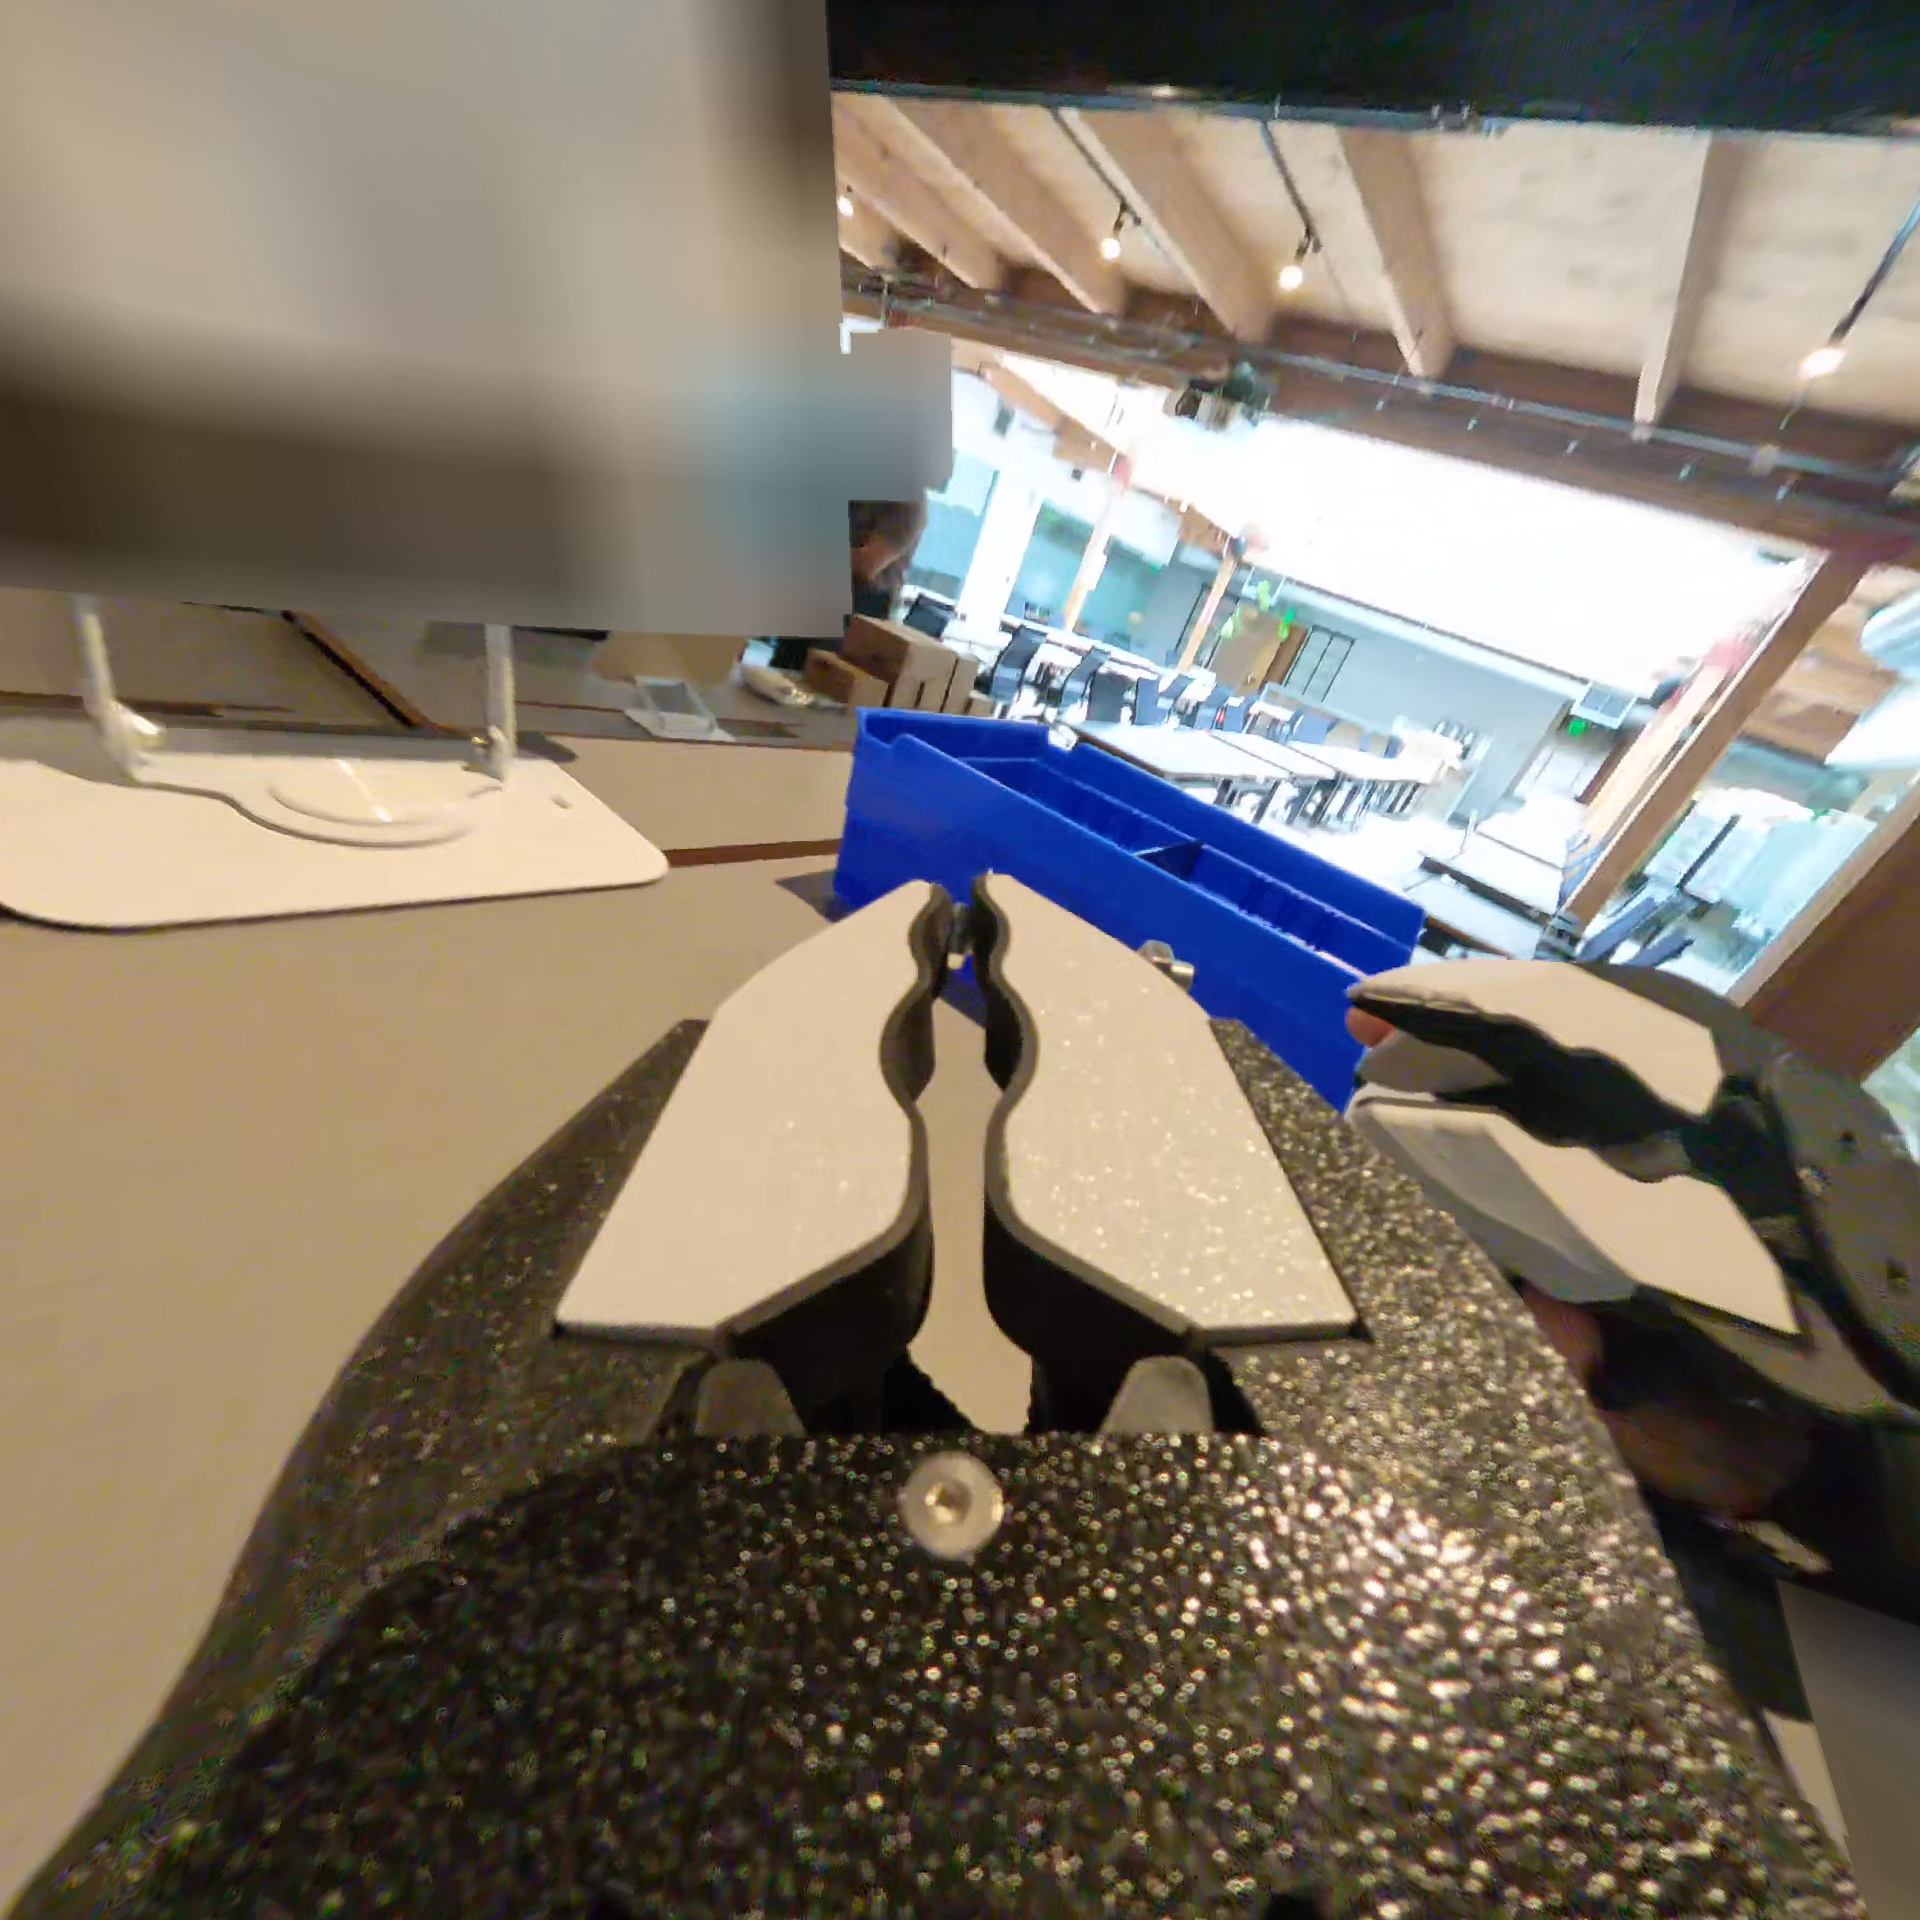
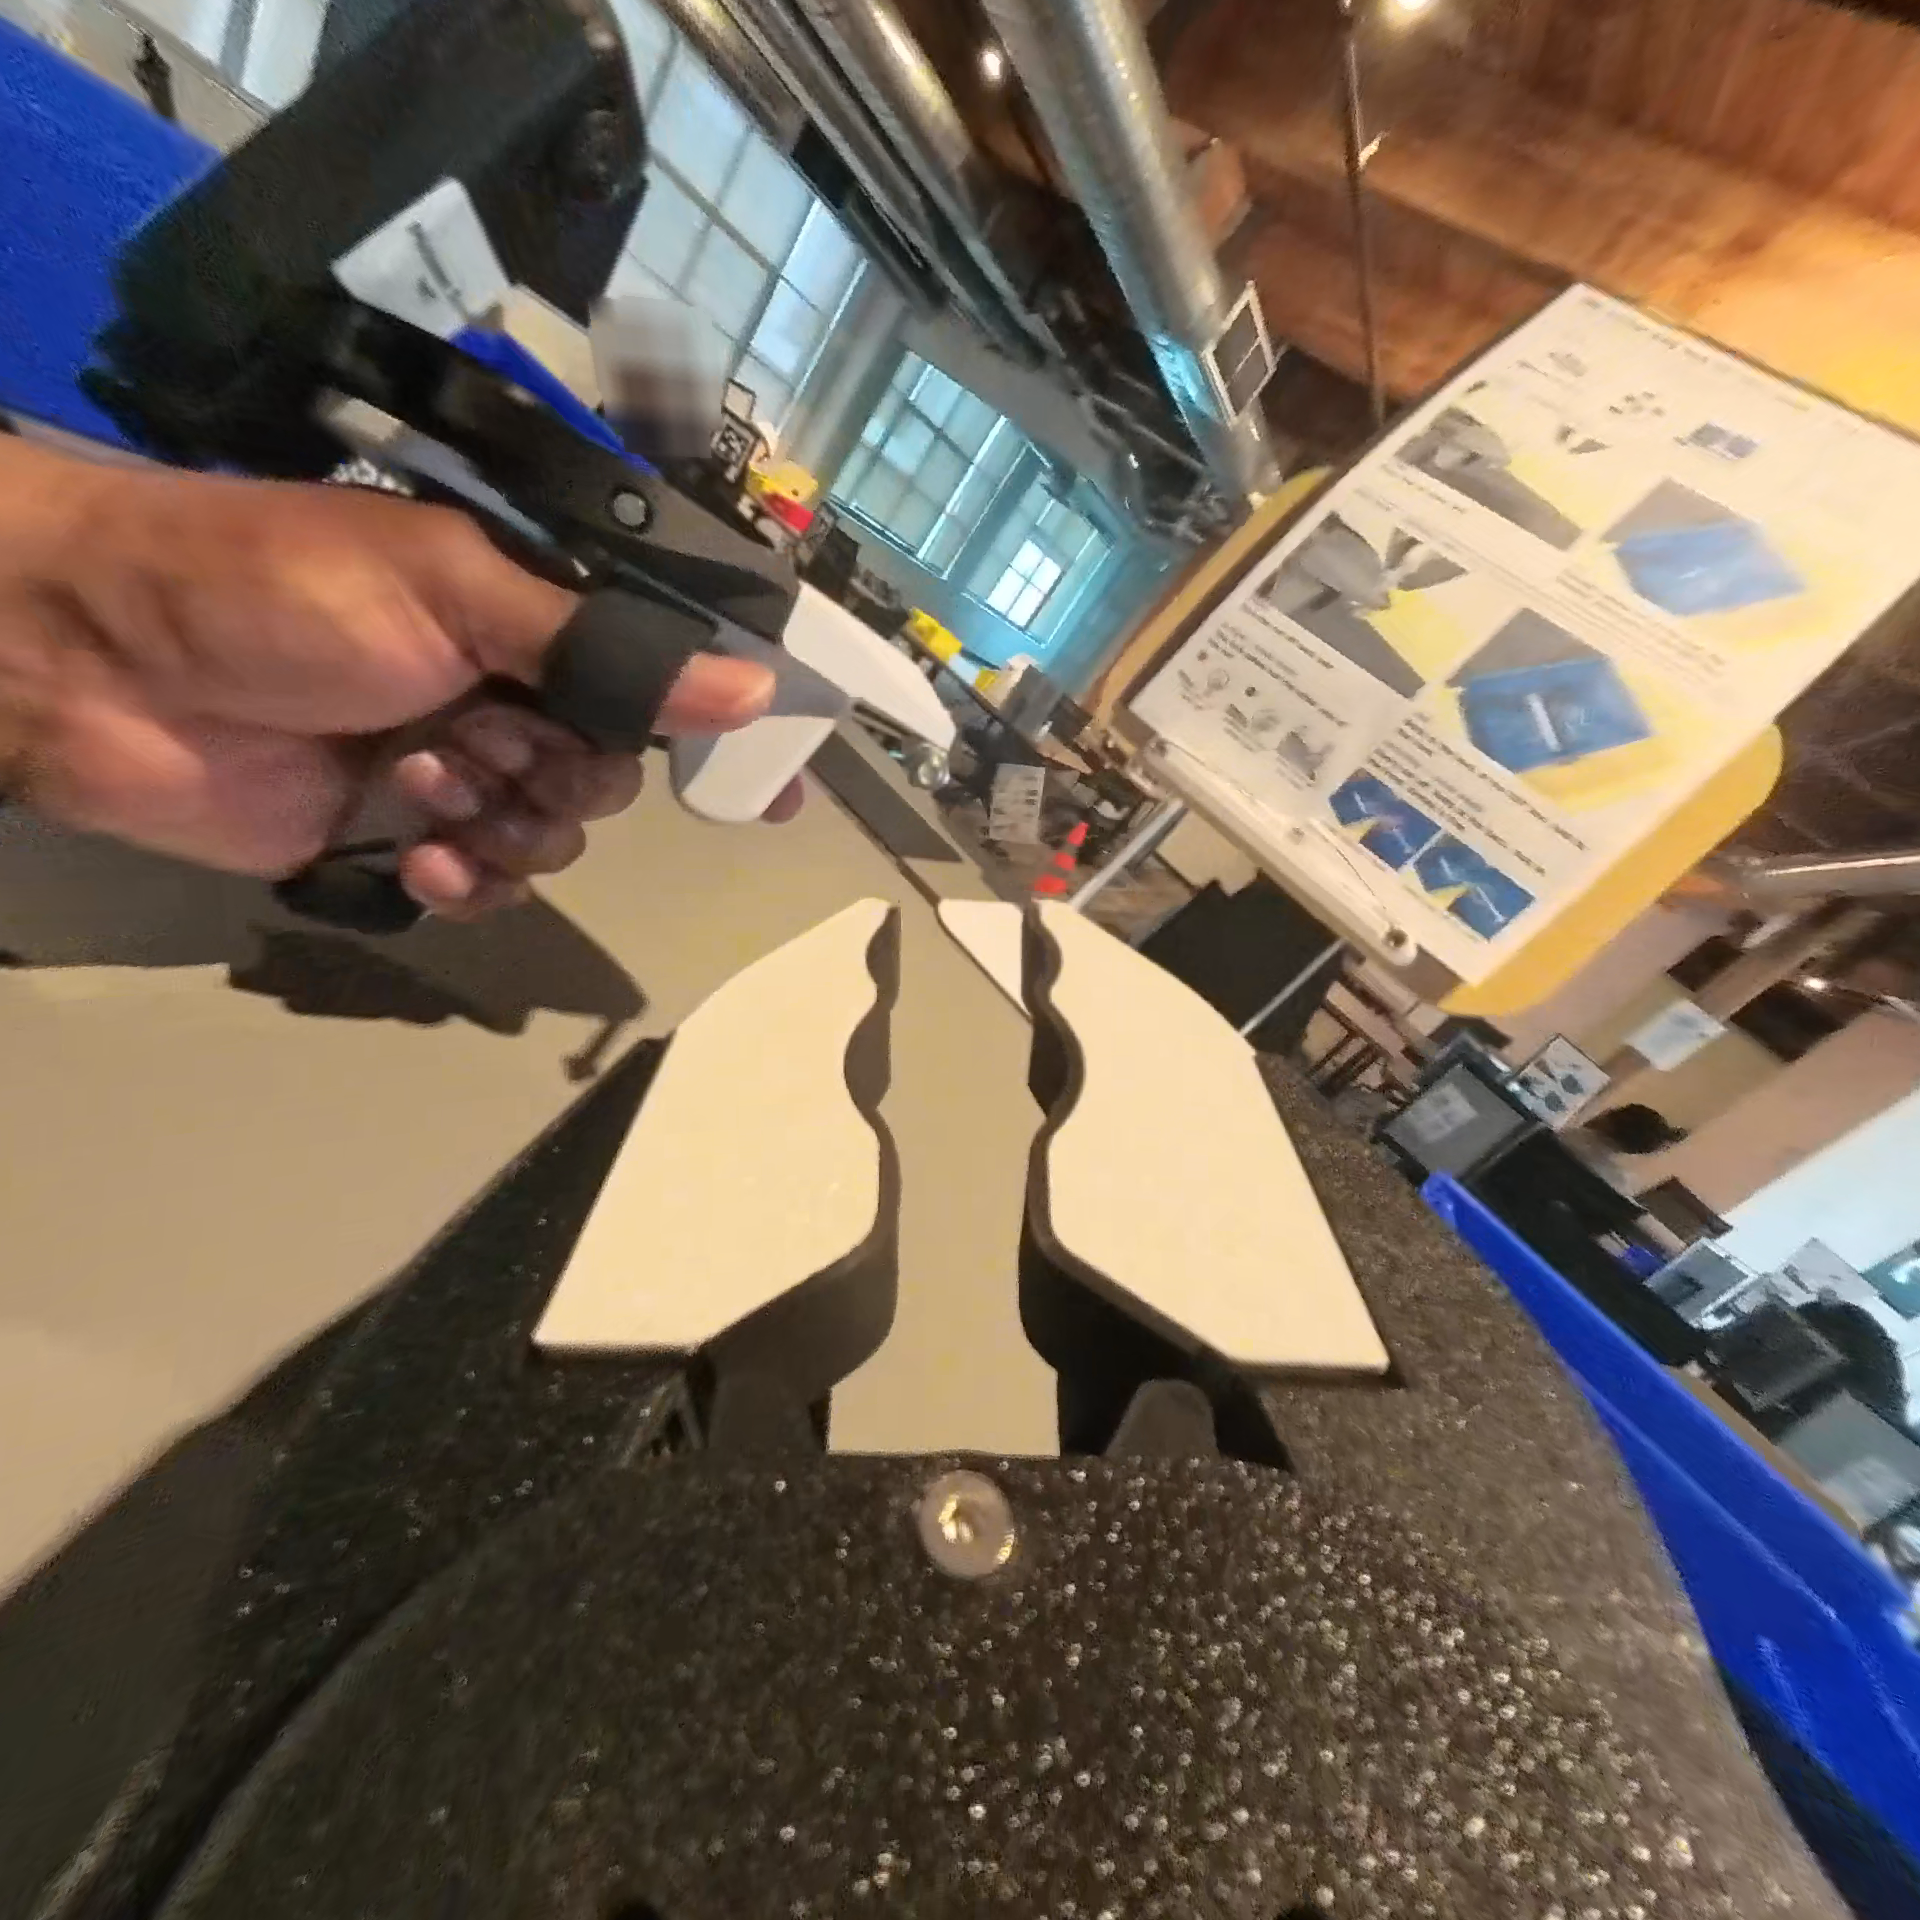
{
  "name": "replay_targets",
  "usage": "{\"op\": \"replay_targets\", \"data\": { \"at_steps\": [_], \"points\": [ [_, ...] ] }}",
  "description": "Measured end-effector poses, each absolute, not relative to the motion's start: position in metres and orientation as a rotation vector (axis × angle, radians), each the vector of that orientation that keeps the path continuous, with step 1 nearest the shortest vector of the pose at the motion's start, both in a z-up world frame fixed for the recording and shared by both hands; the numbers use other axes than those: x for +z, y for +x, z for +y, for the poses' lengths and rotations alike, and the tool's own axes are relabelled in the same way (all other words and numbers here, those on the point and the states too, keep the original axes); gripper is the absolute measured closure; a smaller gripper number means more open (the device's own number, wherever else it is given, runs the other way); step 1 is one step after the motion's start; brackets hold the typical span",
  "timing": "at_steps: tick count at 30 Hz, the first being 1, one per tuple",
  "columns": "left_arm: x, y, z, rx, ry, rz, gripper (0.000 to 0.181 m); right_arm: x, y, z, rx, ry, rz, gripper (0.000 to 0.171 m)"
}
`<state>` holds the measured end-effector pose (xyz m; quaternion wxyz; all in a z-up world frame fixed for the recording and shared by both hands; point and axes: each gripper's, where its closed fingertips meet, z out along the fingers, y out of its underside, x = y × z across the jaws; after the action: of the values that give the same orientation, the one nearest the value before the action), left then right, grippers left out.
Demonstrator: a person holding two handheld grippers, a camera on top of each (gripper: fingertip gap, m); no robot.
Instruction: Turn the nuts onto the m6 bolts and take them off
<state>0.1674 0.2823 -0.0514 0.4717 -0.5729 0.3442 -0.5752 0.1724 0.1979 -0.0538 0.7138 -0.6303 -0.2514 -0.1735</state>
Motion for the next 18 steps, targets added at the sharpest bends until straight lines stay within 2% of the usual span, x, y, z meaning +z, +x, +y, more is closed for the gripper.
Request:
{"op": "replay_targets", "data": {
  "at_steps": [4, 18],
  "points": [
    [-0.071, 0.177, 0.261, -1.420, -1.402, 0.836, 0.178, -0.070, 0.179, 0.202, -0.381, -1.461, -0.570, 0.148],
    [-0.074, 0.183, 0.241, -1.360, -1.383, 0.945, 0.177, -0.077, 0.169, 0.211, -0.368, -1.492, -0.594, 0.145]
  ]
}}
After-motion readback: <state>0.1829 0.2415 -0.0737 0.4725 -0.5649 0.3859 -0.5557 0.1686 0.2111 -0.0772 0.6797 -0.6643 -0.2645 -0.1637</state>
